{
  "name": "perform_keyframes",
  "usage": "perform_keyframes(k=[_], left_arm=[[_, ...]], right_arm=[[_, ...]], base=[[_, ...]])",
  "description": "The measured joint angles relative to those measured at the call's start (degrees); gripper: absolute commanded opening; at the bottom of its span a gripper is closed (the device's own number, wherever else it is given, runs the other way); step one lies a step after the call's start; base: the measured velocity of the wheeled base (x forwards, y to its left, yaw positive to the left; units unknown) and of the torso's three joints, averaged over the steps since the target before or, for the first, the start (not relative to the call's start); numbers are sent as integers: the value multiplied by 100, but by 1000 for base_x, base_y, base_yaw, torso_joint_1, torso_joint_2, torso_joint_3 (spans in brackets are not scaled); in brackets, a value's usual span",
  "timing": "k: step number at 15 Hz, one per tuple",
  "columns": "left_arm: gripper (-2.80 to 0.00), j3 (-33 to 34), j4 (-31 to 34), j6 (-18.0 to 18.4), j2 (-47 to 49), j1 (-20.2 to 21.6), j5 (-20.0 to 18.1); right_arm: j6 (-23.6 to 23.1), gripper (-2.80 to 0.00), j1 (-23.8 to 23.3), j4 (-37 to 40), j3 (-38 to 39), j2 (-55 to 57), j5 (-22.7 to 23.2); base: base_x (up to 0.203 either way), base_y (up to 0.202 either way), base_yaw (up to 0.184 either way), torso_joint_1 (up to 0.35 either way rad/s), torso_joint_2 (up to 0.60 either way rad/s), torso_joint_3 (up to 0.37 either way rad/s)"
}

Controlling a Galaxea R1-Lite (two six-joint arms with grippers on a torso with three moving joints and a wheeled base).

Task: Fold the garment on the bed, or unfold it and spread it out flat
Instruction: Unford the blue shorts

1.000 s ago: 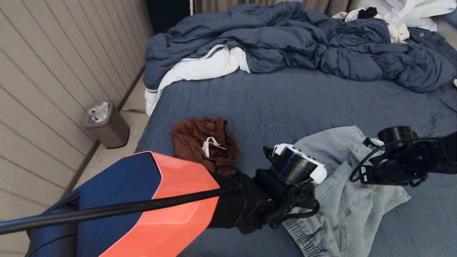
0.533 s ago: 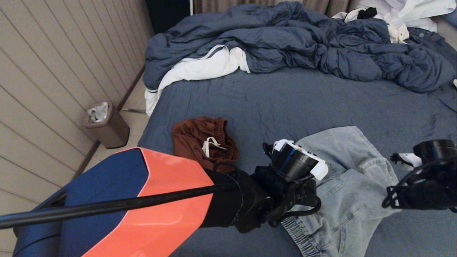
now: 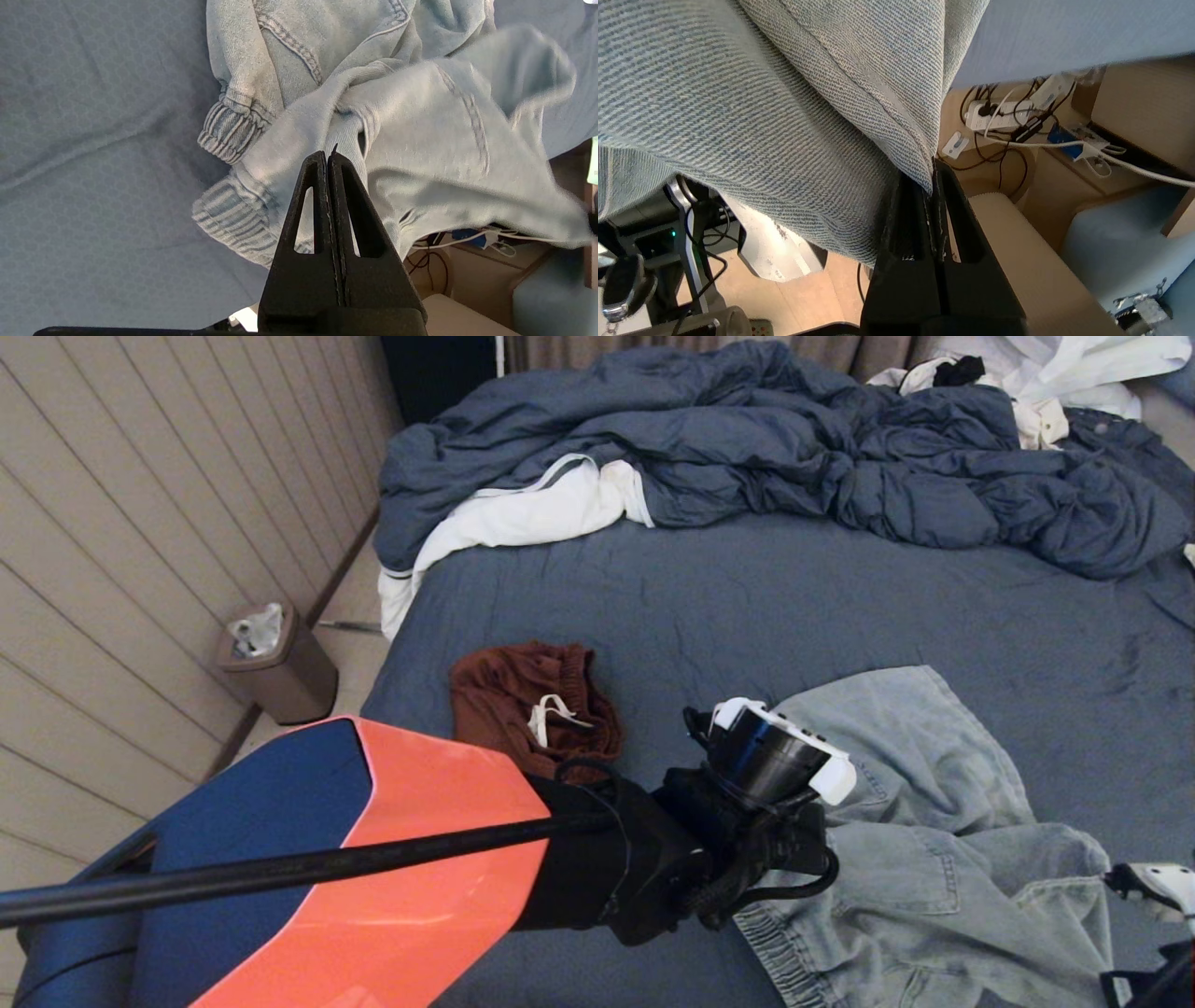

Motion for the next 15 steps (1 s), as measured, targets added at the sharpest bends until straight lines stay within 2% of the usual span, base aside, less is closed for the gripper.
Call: perform_keyframes(k=[2,3,6,11,14,15], left_arm=[[-280,31,-1,2,-26,0,0],[-280,50,-1,0,-41,0,0],[-280,86,-1,-9,-69,0,-4],[-280,127,0,-17,-147,0,-9],[-280,216,-7,-18,-314,65,-6],[-280,270,-6,-24,-390,182,-8]], right_arm=[[-15,-280,-7,-370,245,-12,0],[-26,0,-7,-427,328,-25,0],[-273,0,-11,-441,520,-123,50],[-356,0,1,-425,688,-626,448],[-321,0,-5,-376,233,-999,768],[-277,-280,-11,-369,-78,-1006,806]], base=[[0,0,0,0,0,0],[0,0,0,0,0,0],[0,0,0,0,0,0],[0,0,0,0,0,0],[0,0,0,0,0,0],[0,0,0,0,0,0]])
